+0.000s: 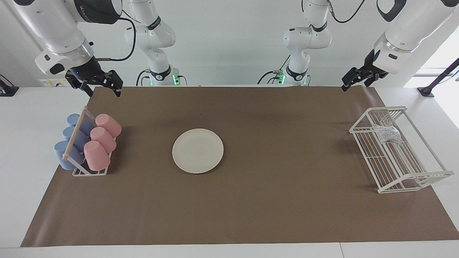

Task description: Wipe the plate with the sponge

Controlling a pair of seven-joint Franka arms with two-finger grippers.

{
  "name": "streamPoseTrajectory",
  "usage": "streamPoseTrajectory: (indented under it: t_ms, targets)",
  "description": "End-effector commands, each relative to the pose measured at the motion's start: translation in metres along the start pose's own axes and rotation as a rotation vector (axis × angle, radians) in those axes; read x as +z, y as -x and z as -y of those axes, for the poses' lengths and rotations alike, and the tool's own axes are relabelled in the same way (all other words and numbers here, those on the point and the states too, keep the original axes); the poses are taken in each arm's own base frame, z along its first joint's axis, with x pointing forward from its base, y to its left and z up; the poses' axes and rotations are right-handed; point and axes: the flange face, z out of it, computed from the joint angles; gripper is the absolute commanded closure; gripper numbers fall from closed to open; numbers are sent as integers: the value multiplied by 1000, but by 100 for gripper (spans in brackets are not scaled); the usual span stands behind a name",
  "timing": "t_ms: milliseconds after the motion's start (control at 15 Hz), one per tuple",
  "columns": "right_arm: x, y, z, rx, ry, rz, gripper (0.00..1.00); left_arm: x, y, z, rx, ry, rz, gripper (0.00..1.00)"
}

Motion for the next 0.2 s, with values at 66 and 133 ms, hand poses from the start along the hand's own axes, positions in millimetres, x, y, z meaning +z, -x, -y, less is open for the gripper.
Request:
streamPoseTrajectory:
  t_ms: [66,133]
  targets:
    - [0,5,1,4,-19,-9,0,-6,-4,3,49,-25,-29,0]
    - [-1,5,1,4,-19,-10,0,-6,-4,4,49,-27,-33,0]
